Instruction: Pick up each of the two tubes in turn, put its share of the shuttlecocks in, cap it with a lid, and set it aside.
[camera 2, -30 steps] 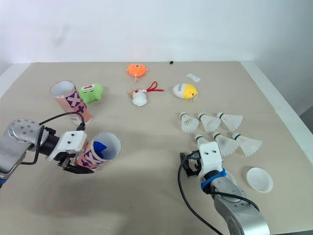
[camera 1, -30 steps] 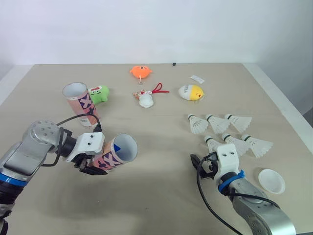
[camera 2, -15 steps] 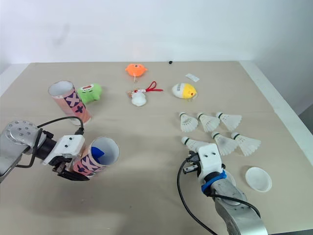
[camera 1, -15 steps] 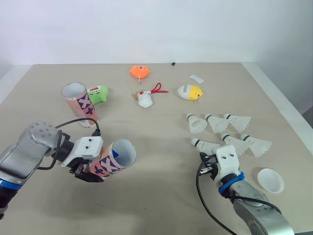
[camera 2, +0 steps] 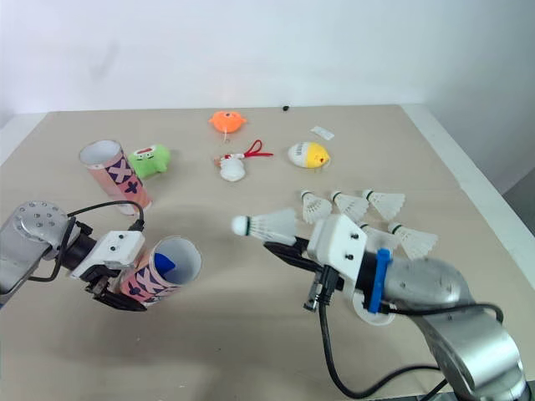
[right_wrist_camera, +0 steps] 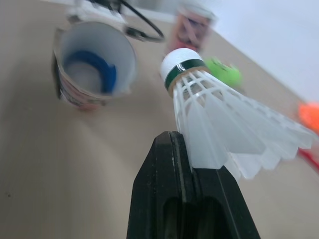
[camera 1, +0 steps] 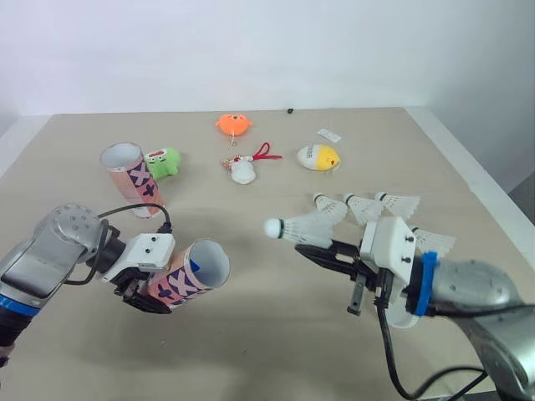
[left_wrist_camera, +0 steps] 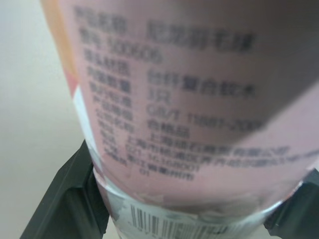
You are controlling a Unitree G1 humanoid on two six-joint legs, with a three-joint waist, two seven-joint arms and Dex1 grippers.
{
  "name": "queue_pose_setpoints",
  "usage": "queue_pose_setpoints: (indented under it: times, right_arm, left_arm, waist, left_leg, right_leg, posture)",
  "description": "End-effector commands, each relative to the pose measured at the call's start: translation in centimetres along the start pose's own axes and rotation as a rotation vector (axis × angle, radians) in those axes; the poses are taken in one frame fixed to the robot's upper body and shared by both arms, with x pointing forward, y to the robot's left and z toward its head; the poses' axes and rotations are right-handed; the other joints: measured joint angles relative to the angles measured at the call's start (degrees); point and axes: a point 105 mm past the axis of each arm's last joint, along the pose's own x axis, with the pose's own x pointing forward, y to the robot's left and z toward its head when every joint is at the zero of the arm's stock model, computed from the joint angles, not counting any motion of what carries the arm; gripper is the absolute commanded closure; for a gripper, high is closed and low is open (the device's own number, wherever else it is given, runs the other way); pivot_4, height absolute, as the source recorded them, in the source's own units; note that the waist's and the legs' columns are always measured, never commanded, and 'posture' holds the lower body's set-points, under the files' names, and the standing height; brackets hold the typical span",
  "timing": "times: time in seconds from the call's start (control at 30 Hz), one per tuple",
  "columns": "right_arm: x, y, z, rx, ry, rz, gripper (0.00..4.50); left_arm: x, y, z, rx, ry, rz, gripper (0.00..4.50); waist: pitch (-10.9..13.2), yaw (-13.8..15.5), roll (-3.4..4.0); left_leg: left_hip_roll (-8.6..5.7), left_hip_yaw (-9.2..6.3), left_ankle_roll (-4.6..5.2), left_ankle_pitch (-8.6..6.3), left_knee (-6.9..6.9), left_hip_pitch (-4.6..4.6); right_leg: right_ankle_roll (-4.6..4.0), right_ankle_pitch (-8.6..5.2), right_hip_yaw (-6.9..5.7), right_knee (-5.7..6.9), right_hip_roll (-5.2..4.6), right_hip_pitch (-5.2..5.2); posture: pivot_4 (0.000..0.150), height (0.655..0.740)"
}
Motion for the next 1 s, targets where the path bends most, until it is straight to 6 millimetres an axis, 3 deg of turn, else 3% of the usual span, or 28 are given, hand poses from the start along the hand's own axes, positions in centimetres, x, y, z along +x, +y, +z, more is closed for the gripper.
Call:
queue_pose_setpoints:
  times: [0.03, 0.3, 0.67, 0.8, 0.97, 1.0]
  right_arm:
    - [1.4, -0.3, 0.1, -0.139, 0.011, 0.115, 4.45]
    - [4.1, -0.8, -0.3, -0.382, 0.030, 0.337, 4.45]
    - [7.1, -1.8, 0.4, -0.519, -0.021, 0.445, 4.45]
    - [7.8, -1.8, 1.1, -0.524, -0.046, 0.478, 3.28]
    - [7.2, -1.8, 3.1, -0.477, -0.101, 0.519, 1.10]
    - [6.7, -1.5, 3.2, -0.443, -0.093, 0.548, 0.49]
  left_arm:
    - [0.2, 0.0, -0.3, -0.013, 0.016, -0.023, 1.42]
    - [0.1, 0.2, -0.5, -0.055, 0.019, -0.043, 1.42]
    - [0.8, 0.6, 0.1, -0.095, -0.009, -0.058, 1.42]
    - [1.1, 0.6, 0.3, -0.097, -0.013, -0.063, 1.42]
    - [1.5, 0.7, 0.5, -0.100, -0.024, -0.068, 1.42]
    - [1.6, 0.7, 0.5, -0.101, -0.026, -0.069, 1.42]
  waist:
    - [0.0, 0.1, 0.01]
    - [0.0, 0.1, 0.03]
    - [0.0, 0.2, 0.08]
    - [0.1, 0.4, 0.12]
    - [0.1, 0.4, 0.13]
    - [0.1, 0.4, 0.14]
  left_leg:
    - [0.00, 0.02, 0.00, 0.00, 0.00, 0.01]
    - [-0.01, 0.08, 0.01, 0.00, 0.02, -0.11]
    - [0.01, 0.08, 0.02, 0.00, 0.05, -0.13]
    - [-0.04, 0.10, 0.00, 0.01, 0.07, -0.14]
    - [-0.14, 0.09, 0.00, 0.01, 0.10, -0.13]
    - [-0.15, 0.08, -0.01, 0.01, 0.12, -0.13]
  right_leg:
    - [-0.01, -0.01, 0.02, 0.06, 0.00, -0.02]
    - [-0.35, 0.03, 0.06, 0.27, -0.02, -0.21]
    - [-0.42, 0.04, 0.04, 0.39, -0.03, -0.27]
    - [-0.41, 0.04, 0.02, 0.39, -0.12, -0.25]
    - [-0.35, 0.04, 0.00, 0.39, -0.26, -0.20]
    - [-0.34, 0.04, 0.00, 0.39, -0.27, -0.18]
  posture:
    - [0.150, 0.7323]
    - [0.150, 0.7323]
    - [0.150, 0.7323]
    - [0.150, 0.7323]
    - [0.150, 0.7323]
    - [0.150, 0.7323]
